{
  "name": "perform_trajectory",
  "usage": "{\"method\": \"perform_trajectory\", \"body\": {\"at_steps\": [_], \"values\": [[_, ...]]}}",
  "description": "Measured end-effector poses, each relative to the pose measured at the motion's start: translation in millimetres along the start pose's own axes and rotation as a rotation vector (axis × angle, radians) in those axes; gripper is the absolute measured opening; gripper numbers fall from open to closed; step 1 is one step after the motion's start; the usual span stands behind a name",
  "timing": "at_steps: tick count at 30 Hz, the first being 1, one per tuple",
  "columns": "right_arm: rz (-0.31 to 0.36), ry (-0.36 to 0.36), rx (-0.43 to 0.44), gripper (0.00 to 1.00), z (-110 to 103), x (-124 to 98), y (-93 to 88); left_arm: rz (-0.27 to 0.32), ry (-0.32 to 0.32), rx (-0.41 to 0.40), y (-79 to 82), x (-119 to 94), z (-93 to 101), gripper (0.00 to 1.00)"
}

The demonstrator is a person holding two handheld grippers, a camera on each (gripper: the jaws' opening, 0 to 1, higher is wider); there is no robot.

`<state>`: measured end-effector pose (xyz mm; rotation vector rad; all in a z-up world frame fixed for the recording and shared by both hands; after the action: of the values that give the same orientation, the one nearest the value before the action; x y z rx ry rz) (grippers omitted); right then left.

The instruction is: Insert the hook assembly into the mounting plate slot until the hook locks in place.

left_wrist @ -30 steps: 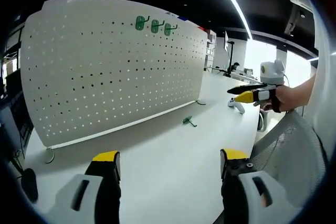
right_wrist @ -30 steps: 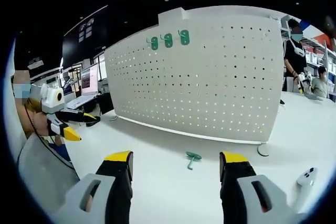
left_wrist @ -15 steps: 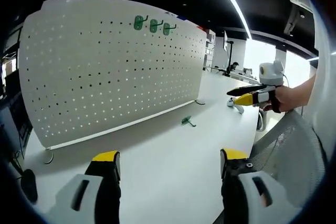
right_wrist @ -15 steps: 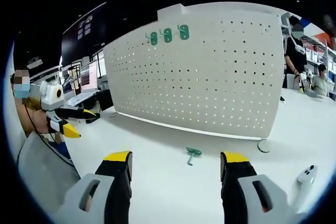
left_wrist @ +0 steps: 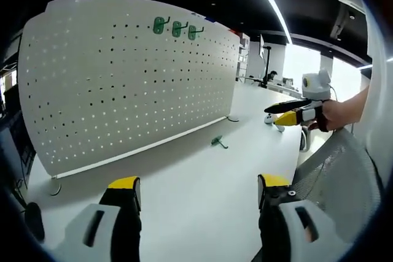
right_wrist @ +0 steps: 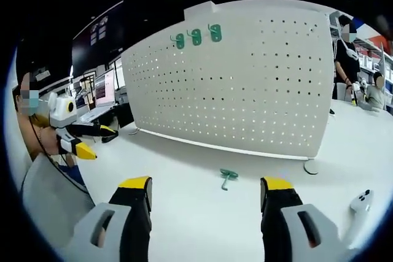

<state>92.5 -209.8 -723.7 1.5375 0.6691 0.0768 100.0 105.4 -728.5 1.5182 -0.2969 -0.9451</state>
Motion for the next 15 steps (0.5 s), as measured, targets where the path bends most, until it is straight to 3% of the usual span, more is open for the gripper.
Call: {"method": "perform_trajectory", "body": {"at_steps": [15], "values": [[-0.004, 0.01, -0.003, 0.69, -1.4, 1.2, -0.4, -0.025, -0.058, 0.06, 14.4, 20.4, 1.6, 0.81]]}}
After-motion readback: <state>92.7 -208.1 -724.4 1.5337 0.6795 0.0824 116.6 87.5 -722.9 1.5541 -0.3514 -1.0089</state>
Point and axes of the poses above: the point that each gripper's makers call its tool centre point, and the gripper's own axes: x roughly forward along the fingers, z roughly to its right, y roughly out of its top, the point moved 7 cm from there along -x, roughly backward along the fingers, and after that the axes turned 1 degree about z, right-handed, at the moved point
